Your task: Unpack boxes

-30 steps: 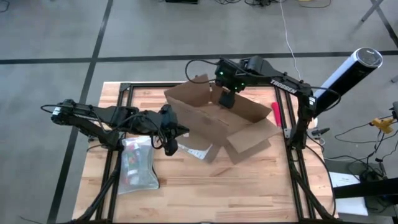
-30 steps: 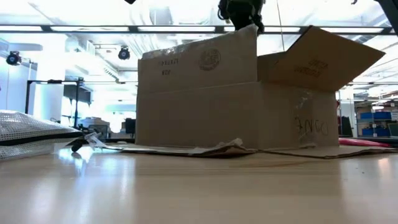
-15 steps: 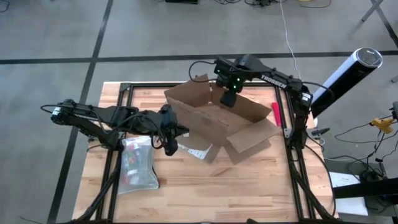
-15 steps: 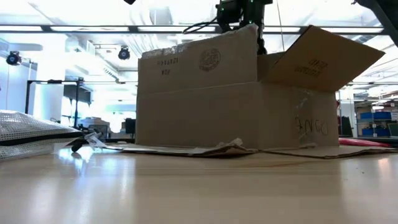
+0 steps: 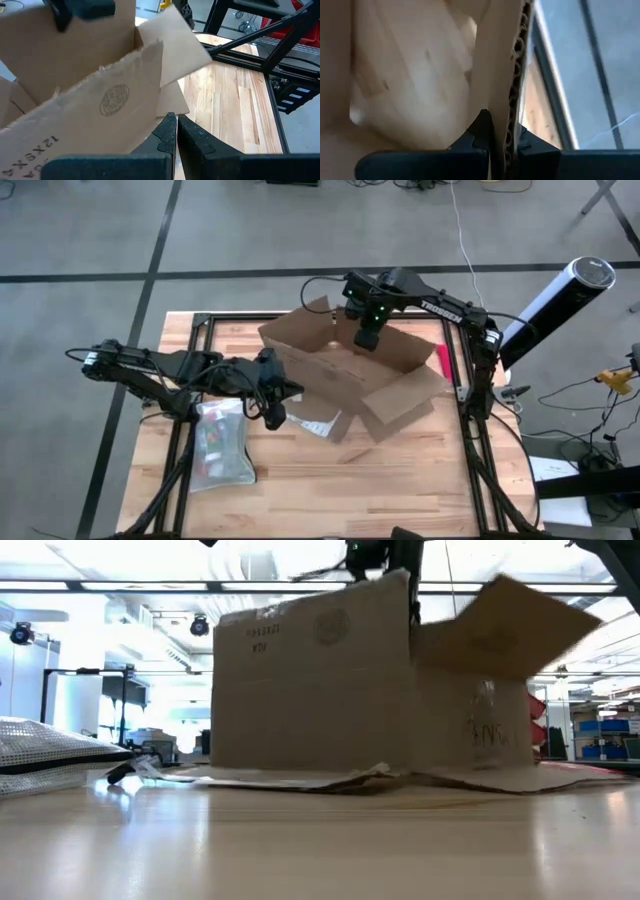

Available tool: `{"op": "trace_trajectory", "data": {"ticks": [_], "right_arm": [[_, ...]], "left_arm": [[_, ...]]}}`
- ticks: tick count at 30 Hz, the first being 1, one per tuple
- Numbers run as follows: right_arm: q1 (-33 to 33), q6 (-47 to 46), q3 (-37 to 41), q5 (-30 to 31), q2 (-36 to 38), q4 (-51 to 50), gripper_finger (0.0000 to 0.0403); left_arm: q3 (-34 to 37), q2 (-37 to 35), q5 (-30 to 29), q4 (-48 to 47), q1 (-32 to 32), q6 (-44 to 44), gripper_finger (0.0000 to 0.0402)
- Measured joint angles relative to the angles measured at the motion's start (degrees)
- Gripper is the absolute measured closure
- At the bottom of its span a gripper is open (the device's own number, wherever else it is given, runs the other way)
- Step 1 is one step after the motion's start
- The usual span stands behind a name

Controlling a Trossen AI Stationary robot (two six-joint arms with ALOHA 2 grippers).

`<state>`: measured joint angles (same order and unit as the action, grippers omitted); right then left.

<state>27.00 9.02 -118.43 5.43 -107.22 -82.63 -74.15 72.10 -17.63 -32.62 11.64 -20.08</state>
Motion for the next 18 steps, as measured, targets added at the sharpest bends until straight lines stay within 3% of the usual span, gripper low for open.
{"op": "trace_trajectory", "data": {"ticks": [9, 14, 18], "right_arm": [[-1.5, -0.4, -16.4, 4.9, 1.5, -3.2, 0.0403], [-3.1, -1.9, -15.4, 6.5, 5.0, -3.9, 0.0403], [-6.3, -1.7, -16.0, 11.7, 6.1, -4.2, 0.0403]], "left_arm": [[0.0, 0.4, 0.0, 0.1, 0.0, 0.1, 0.0402], [0.0, 3.6, 2.6, 0.2, -0.1, 1.0, 0.0402], [0.0, 7.4, 4.5, 1.3, -0.1, 2.1, 0.0402]]}}
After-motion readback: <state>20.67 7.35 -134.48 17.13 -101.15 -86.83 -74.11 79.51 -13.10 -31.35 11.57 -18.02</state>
